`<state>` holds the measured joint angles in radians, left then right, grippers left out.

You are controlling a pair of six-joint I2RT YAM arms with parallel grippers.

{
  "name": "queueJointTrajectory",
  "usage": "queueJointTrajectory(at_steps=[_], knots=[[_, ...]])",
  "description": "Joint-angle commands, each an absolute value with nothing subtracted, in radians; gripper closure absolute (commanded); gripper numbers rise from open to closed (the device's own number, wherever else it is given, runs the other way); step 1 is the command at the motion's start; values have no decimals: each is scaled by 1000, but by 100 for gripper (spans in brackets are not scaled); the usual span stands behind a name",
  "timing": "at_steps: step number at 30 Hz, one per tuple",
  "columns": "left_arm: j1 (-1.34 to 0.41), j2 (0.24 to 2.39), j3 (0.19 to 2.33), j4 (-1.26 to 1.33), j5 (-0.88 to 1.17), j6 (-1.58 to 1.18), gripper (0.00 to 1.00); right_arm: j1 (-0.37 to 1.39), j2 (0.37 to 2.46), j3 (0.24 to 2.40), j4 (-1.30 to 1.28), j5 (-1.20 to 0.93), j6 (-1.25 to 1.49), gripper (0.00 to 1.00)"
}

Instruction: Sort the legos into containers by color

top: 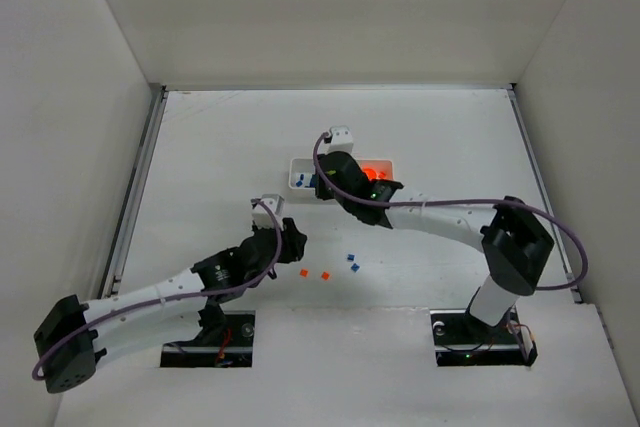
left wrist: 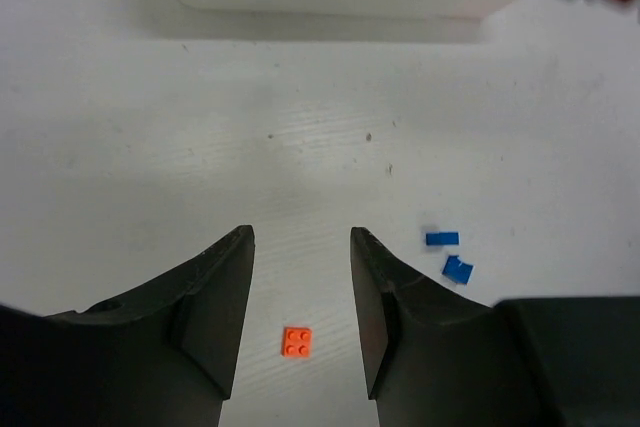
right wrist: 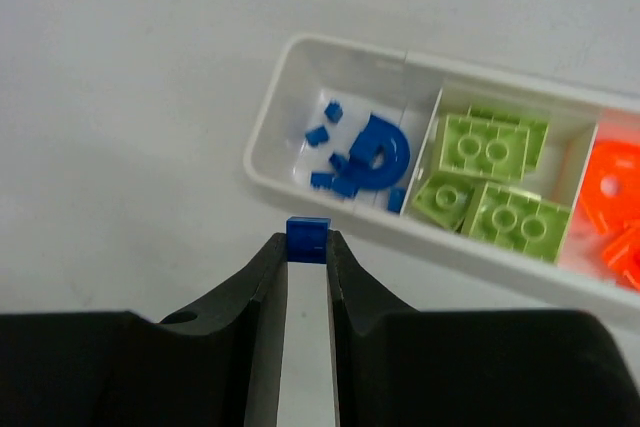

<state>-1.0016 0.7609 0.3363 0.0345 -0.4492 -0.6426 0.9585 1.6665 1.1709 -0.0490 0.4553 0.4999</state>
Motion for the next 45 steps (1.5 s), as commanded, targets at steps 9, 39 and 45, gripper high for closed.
queueJointTrajectory(at_steps=[9,39,45], knots=[[-1222,985,385,198,-511,-657,59,852,1828,1331,18,316,449,69],[-1354,1565,712,268,-650,-661,61,794,1368,842,163,307,514,48],[-1337,1620,733,267,-652,-666,65,788,1299,761,175,301,526,48]])
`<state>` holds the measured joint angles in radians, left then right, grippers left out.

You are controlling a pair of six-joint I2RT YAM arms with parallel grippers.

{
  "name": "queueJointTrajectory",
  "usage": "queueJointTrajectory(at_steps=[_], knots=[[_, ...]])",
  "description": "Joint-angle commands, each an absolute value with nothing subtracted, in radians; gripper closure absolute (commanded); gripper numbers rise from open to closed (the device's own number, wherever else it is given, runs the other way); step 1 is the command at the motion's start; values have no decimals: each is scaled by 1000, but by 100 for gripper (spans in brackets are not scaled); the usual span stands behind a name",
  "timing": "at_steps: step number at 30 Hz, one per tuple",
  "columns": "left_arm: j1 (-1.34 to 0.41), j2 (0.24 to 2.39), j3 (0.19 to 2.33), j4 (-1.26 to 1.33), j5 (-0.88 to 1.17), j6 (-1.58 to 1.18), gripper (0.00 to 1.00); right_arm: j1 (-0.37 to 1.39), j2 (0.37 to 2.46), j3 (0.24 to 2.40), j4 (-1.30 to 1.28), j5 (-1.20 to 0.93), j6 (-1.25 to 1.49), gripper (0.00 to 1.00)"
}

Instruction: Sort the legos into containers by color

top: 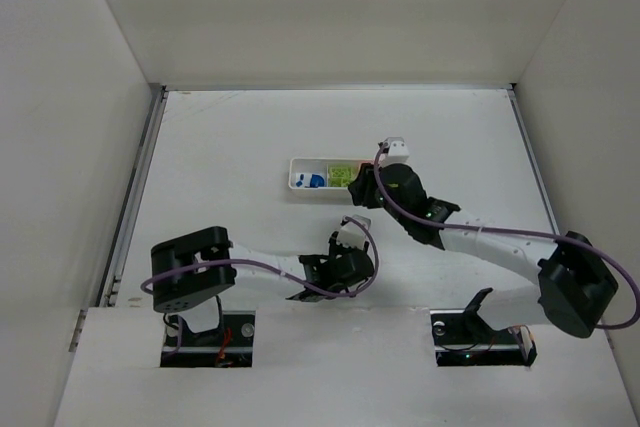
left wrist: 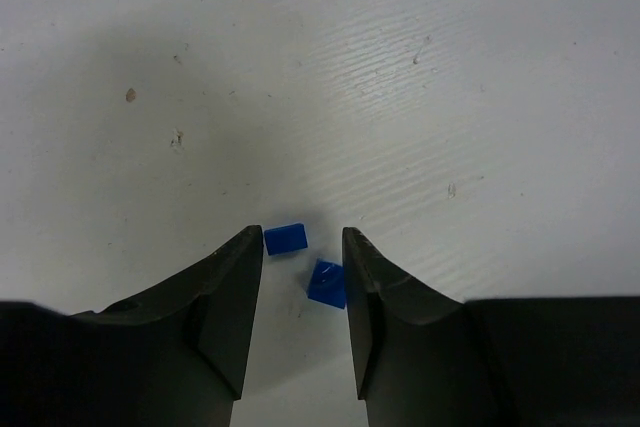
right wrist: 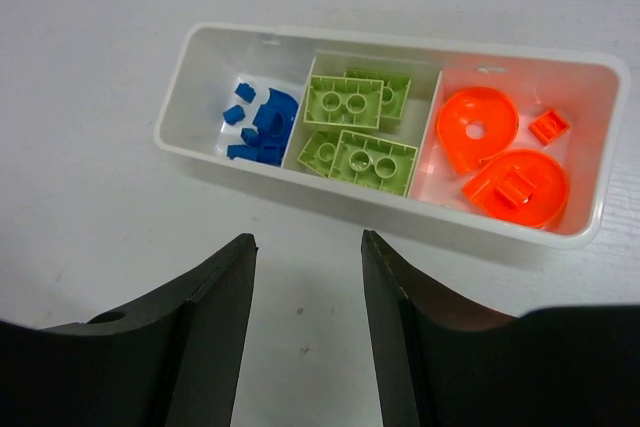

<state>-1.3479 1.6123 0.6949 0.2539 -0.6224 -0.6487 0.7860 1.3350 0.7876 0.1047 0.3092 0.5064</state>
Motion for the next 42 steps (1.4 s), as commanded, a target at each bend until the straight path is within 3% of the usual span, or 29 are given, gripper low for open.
queueJointTrajectory(at_steps=[1,7,13,16,22,29,37,42], knots=[[-1335,1623,735,267,-652,-667,66,783,1290,749,178,301,531,48],[-1332,1644,739,253,-669,-678,67,760,1258,701,193,284,554,48],[-1331,1663,749,253,-672,-670,83,760,1220,663,196,293,569,48],[-1332,1611,735,253,-689,-658,86,752,1184,631,192,302,580,48],[-1266,1416,690,241,-712,-606,86,746,1102,555,175,311,610,50],[-1056,1289,696,256,-649,-532,85,810,1069,517,86,314,621,55],[-805,1455,805,314,-473,-520,84,1001,1062,540,-99,347,612,53],[-742,1581,893,307,-443,-511,81,1117,1080,558,-170,334,623,49]])
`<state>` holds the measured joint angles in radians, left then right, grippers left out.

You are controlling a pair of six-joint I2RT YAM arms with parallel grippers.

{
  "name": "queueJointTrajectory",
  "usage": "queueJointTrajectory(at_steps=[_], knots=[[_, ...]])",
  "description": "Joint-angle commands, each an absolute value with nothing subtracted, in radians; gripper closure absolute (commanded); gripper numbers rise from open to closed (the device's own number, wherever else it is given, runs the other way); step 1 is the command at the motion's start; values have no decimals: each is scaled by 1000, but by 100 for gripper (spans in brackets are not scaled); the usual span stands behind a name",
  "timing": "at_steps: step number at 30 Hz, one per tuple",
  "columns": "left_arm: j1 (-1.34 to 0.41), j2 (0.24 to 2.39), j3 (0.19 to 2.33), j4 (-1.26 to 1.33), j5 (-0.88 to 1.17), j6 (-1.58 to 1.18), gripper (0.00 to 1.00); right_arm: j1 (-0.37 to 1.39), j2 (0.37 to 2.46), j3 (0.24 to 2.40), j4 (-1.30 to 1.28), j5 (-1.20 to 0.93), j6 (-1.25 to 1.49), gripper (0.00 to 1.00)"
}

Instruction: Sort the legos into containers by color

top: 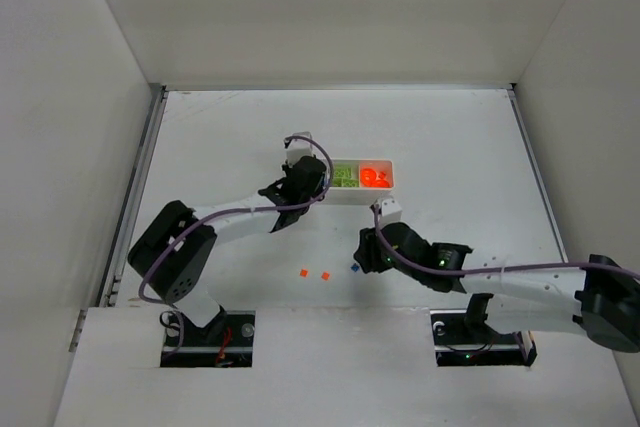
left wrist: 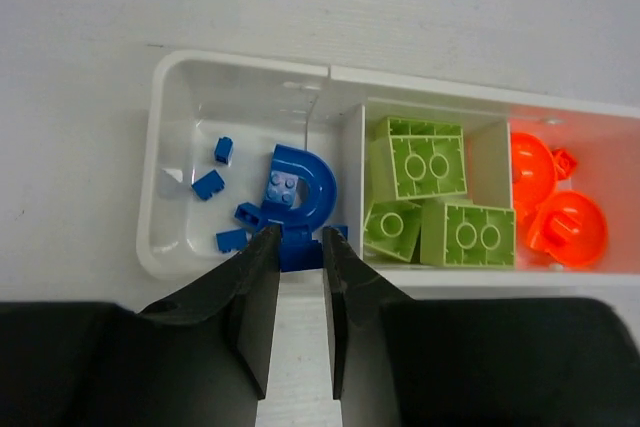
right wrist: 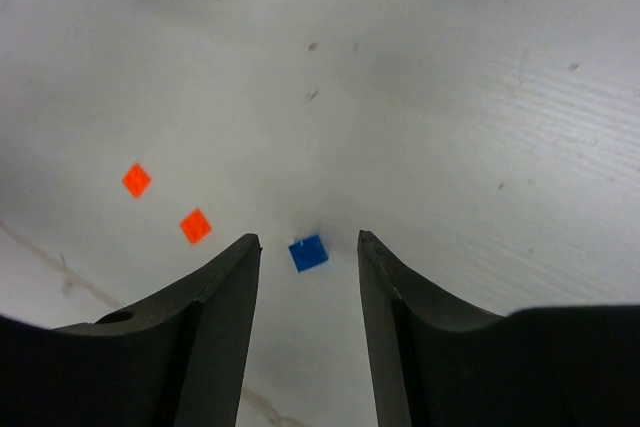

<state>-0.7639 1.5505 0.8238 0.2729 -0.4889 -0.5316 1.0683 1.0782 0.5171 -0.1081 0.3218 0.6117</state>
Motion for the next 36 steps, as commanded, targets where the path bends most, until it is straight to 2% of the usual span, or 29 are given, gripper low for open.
queueJointTrajectory(at_steps=[1,7,10,19,30,36], knots=[[-733,1598,903,305,-443,-506,79,1139,1097,567,-181,331,623,48],[-703,1632,939,296,-437,-497,62,1182,1235,621,-230,339,623,44],[-708,1594,925,296,-440,-489,59,1186,1272,635,-219,331,617,45],[-760,1356,775,293,-468,-489,58,1188,1377,686,-209,331,601,51],[-785,1069,606,169,-494,-521,58,1188,1453,727,-256,360,617,56],[-812,962,543,92,-495,-552,58,1190,1482,742,-264,359,620,65]])
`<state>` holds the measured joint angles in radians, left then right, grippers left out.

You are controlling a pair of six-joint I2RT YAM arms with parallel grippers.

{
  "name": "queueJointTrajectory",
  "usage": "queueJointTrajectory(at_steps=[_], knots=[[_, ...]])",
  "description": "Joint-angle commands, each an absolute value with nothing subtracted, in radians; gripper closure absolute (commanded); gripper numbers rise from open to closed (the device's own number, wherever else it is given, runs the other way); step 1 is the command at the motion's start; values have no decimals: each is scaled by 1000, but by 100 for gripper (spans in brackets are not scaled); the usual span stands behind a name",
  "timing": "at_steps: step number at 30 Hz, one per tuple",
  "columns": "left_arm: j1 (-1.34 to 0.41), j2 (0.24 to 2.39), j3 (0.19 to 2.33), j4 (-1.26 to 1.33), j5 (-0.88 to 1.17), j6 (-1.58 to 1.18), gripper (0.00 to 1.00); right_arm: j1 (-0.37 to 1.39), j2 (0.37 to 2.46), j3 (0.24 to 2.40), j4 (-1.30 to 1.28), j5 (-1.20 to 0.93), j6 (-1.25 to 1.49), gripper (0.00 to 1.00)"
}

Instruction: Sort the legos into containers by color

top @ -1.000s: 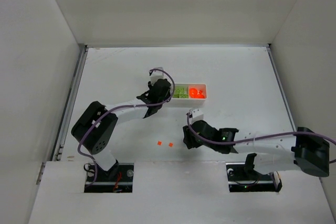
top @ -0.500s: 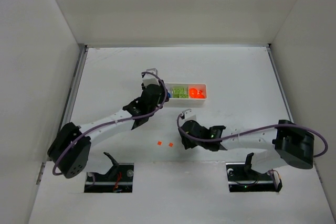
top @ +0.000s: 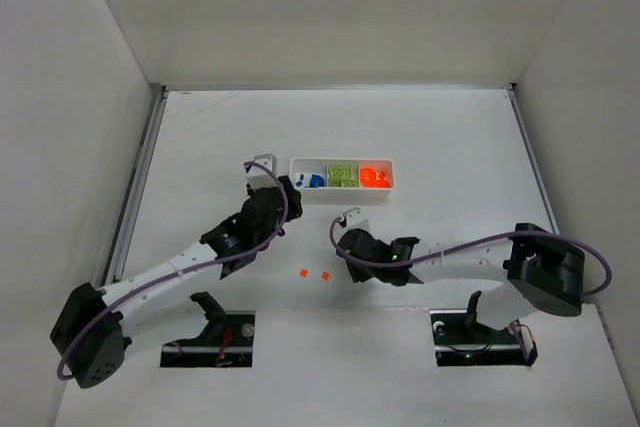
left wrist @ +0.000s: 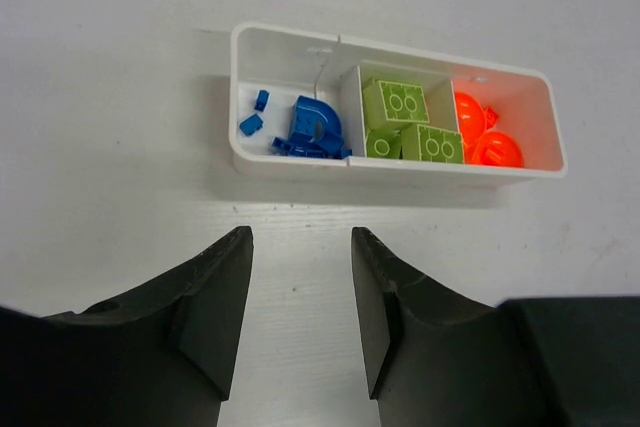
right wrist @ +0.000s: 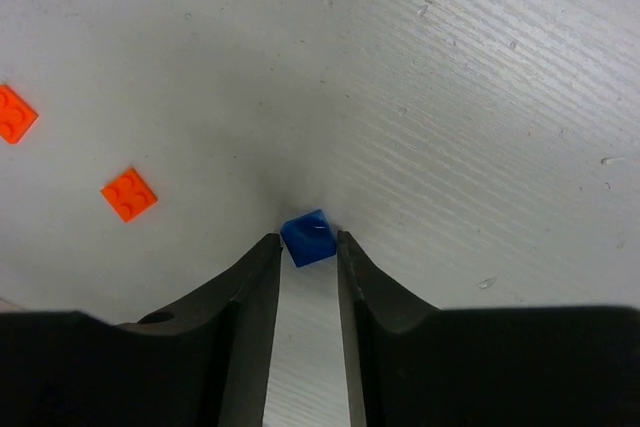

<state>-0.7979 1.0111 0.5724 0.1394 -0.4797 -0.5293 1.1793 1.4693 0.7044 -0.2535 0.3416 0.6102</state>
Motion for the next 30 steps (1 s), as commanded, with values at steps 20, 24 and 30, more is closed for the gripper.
queueJointTrajectory(at_steps=[20,24,30], knots=[[-976,778,351,-80,-465,-699,62,1061,1472,1069,-235,382,425,73],[-1064,821,351,-109,-483,-742,65,993,1572,1181,-186,341,390,72],[-1153,908,351,-127,-514,-805,65,927,1736,1324,-172,321,362,72]])
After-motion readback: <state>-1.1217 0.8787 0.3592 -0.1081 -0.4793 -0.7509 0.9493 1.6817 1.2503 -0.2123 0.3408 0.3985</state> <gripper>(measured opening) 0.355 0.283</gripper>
